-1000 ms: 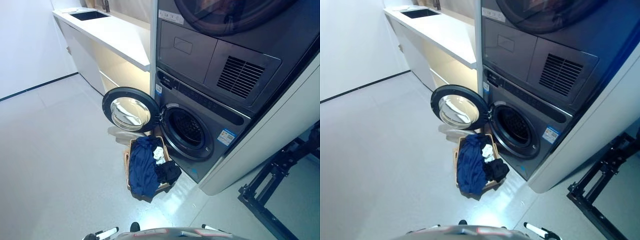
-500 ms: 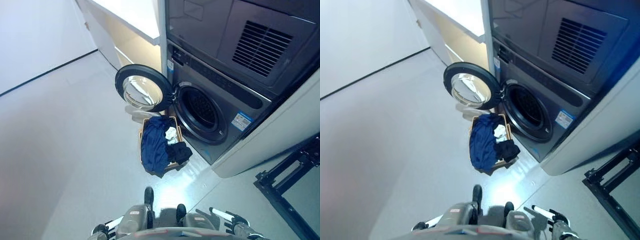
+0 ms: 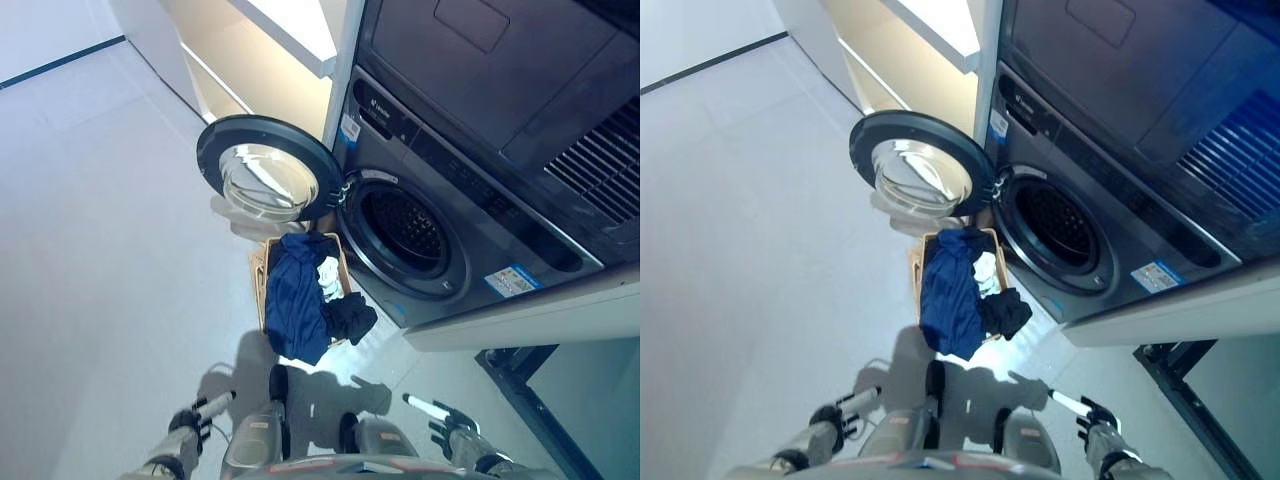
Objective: Put the clothes in the basket into the washing machine.
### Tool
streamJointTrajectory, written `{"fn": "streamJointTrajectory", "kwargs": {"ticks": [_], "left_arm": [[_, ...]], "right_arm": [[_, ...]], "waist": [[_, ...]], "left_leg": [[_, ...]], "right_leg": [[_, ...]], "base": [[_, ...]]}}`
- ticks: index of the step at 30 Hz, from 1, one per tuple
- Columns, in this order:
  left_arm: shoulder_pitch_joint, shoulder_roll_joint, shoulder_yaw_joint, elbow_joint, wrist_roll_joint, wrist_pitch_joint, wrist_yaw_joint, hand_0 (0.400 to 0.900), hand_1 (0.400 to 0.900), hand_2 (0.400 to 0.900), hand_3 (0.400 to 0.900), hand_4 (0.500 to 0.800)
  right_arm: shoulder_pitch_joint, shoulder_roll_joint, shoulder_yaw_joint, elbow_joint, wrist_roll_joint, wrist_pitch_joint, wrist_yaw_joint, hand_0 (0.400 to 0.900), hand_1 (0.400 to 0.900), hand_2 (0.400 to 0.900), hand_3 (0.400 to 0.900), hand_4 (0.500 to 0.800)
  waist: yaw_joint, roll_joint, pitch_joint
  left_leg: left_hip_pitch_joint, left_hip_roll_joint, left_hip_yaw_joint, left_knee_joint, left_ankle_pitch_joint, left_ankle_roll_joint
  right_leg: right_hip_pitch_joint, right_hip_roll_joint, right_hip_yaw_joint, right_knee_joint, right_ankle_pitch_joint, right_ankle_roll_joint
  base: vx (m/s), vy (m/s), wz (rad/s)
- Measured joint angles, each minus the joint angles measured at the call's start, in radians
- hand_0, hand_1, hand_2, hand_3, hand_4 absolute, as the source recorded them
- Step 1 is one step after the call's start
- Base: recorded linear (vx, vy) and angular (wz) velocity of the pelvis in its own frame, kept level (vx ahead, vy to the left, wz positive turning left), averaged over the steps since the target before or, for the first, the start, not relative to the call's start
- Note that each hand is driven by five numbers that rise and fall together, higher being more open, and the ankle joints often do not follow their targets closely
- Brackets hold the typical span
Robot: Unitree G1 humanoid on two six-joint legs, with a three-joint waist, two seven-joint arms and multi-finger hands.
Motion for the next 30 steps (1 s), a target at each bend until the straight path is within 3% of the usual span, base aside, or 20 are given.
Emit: {"fn": "streamJointTrajectory", "kwargs": {"ticks": [3,6,9,11,13,16,21,26,30], "left_arm": [[-0.025,0.003,-0.002,-0.001,0.0,-0.011,0.001,0.9,0.9,0.9,0.9,0.8],[-0.023,0.007,-0.002,0.005,0.001,-0.01,0.003,0.9,0.9,0.9,0.9,0.8],[-0.007,0.014,0.0,0.008,0.001,-0.009,0.012,0.9,0.9,0.9,0.9,0.8],[0.015,0.016,0.002,0.007,0.001,-0.009,0.015,0.9,0.9,0.9,0.9,0.8],[0.035,0.013,0.002,0.006,0.001,-0.009,0.015,0.9,0.9,0.9,0.9,0.8],[0.061,0.001,0.002,0.004,0.001,-0.008,0.016,0.9,0.9,0.9,0.9,0.8],[0.006,-0.026,-0.008,-0.027,-0.006,-0.011,0.044,0.9,0.9,0.9,0.9,0.8],[-0.143,-0.022,-0.048,-0.08,-0.067,-0.036,0.076,0.9,0.9,0.9,0.9,0.8],[-0.248,-0.018,-0.077,-0.136,-0.113,-0.062,0.088,0.9,0.9,0.9,0.9,0.8]], "right_arm": [[-0.015,-0.002,0.012,-0.064,0.003,-0.02,0.007,0.9,0.9,0.9,0.9,0.8],[-0.034,0.002,0.043,-0.077,0.006,-0.022,0.016,0.9,0.9,0.9,0.9,0.8],[-0.035,0.018,0.044,-0.094,0.012,-0.022,0.015,0.9,0.9,0.9,0.9,0.8],[-0.035,0.03,0.053,-0.108,0.011,-0.022,0.014,0.9,0.9,0.9,0.9,0.8],[-0.025,0.033,0.073,-0.107,0.008,-0.021,0.013,0.9,0.9,0.9,0.9,0.8],[-0.014,0.03,0.081,-0.138,-0.024,-0.019,-0.002,0.9,0.9,0.9,0.9,0.8],[-0.091,-0.08,0.207,-0.278,-0.164,0.0,-0.066,0.9,0.9,0.9,0.9,0.8],[-0.41,-0.22,0.334,-0.305,-0.288,-0.003,-0.096,0.9,0.9,0.9,0.9,0.8],[-0.649,-0.245,0.398,-0.299,-0.318,-0.005,-0.106,0.9,0.9,0.9,0.9,0.8]], "waist": [[-0.007,0.023,0.014],[-0.014,0.028,0.024],[0.002,0.001,0.039],[0.004,-0.025,0.052],[0.009,-0.047,0.056],[0.004,-0.042,0.063],[-0.001,0.013,0.116],[0.002,0.053,0.234],[0.007,0.068,0.302]], "left_leg": [[0.051,-0.003,0.0,-0.006,-0.023,0.018],[0.065,-0.007,-0.005,-0.01,-0.025,0.017],[0.069,-0.015,-0.007,-0.01,-0.033,0.005],[0.07,-0.031,-0.018,0.002,-0.041,-0.008],[0.068,-0.047,-0.025,0.011,-0.051,-0.024],[0.05,-0.045,-0.046,0.019,-0.063,-0.058],[-0.122,-0.025,-0.061,0.131,-0.083,-0.086],[-0.298,-0.021,-0.061,0.281,-0.125,-0.102],[-0.399,-0.021,-0.061,0.363,-0.133,-0.095]], "right_leg": [[-0.069,0.016,-0.001,-0.005,-0.001,0.0],[-0.07,0.056,-0.003,-0.237,0.003,0.007],[-0.028,0.067,-0.001,-0.5,0.028,0.021],[0.003,0.048,0.0,-0.559,0.064,0.018],[0.023,0.032,0.0,-0.583,0.149,0.009],[0.019,0.038,-0.003,-0.602,0.238,-0.047],[-0.089,0.059,-0.027,-0.602,0.266,-0.075],[-0.227,0.069,-0.025,-0.535,0.273,-0.088],[-0.324,0.067,-0.019,-0.461,0.271,-0.094]], "base": [[0.18,0.097,0.09],[0.09,-0.044,0.15],[0.07,-0.143,0.18],[0.03,-0.163,0.2],[0.03,-0.183,0.19],[-0.06,-0.152,0.24],[-0.11,-0.097,0.04],[-0.06,-0.045,-0.01],[-0.01,-0.018,0.0]]}}
